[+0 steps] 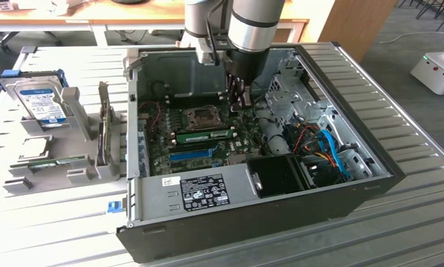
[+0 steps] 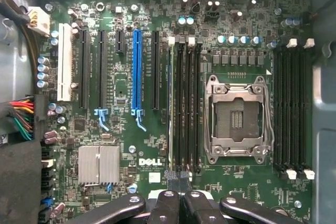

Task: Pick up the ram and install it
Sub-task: 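Press down the ram until it locks into place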

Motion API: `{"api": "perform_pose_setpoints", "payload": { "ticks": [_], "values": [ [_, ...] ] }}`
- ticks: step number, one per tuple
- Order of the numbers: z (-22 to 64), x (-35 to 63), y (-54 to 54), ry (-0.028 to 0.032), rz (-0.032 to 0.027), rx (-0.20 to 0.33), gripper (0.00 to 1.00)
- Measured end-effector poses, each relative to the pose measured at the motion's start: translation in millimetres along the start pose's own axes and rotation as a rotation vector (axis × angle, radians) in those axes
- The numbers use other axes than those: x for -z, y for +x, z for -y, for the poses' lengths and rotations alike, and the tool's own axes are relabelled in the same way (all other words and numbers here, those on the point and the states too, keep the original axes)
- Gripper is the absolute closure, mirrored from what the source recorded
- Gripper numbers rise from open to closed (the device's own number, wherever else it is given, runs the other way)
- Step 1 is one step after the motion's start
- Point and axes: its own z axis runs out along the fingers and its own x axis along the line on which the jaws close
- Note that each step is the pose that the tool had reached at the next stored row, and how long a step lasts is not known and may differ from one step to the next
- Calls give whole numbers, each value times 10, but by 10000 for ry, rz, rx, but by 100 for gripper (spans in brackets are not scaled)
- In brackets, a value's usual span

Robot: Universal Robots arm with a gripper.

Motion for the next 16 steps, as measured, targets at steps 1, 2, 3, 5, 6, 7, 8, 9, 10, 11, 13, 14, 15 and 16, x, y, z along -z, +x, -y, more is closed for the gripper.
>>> {"api": "perform_pose_setpoints", "payload": {
  "ticks": [1, 2, 3, 5, 6, 7, 8, 9, 10, 11, 13, 14, 15, 16],
  "values": [
    [0, -8, 0, 0, 0, 0, 89],
    [0, -17, 0, -1, 1, 0, 89],
    [1, -26, 0, 0, 2, 0, 89],
    [1, -41, 0, -1, 1, 0, 89],
    [1, -49, 0, 0, 1, 0, 89],
    [2, -57, 0, 0, 1, 0, 89],
    [2, -65, 1, 0, 0, 0, 89],
    [2, -74, 1, 0, 1, 0, 89],
    [2, -82, 1, 0, 0, 0, 89],
    [3, -90, 1, 0, 0, 0, 89],
    [3, -106, 1, 0, 1, 0, 89],
    [3, -115, 1, 0, 2, 0, 89],
    [4, -123, 1, 0, 0, 0, 89],
    [4, -132, 1, 0, 1, 0, 89]
  ]
}}
